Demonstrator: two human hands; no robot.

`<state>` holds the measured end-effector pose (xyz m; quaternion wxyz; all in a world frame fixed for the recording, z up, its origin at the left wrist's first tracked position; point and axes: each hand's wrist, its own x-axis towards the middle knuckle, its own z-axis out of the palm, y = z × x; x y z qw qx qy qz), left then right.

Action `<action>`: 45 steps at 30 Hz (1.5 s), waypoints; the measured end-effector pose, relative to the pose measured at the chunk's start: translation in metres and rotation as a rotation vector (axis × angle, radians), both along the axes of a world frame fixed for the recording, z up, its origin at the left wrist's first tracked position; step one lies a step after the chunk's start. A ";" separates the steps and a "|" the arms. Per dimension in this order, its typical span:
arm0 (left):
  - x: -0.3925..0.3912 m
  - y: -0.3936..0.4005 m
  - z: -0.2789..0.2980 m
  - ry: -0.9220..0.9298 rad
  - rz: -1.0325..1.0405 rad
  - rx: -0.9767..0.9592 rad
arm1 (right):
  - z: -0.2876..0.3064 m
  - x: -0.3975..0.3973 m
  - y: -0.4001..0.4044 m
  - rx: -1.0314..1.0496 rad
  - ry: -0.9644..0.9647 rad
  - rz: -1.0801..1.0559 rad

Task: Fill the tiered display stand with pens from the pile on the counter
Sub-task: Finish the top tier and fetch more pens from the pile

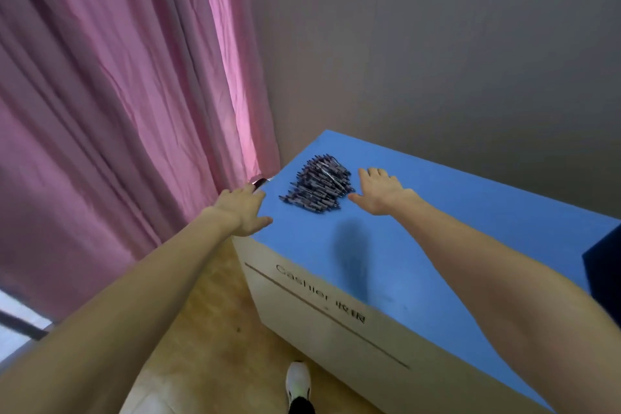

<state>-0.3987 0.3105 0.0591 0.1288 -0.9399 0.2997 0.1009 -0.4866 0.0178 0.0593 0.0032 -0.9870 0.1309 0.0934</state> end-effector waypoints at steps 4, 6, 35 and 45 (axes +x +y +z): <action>0.085 -0.029 -0.016 0.032 -0.071 0.034 | -0.025 0.084 -0.029 0.088 0.027 -0.101; 0.129 -0.047 -0.018 0.054 -0.097 0.054 | -0.034 0.123 -0.044 0.122 0.047 -0.131; 0.383 -0.244 -0.114 0.482 -0.418 -0.012 | -0.132 0.325 -0.116 0.392 0.157 -0.460; 0.392 -0.279 -0.129 0.565 -0.396 -0.007 | -0.134 0.332 -0.131 0.301 0.162 -0.308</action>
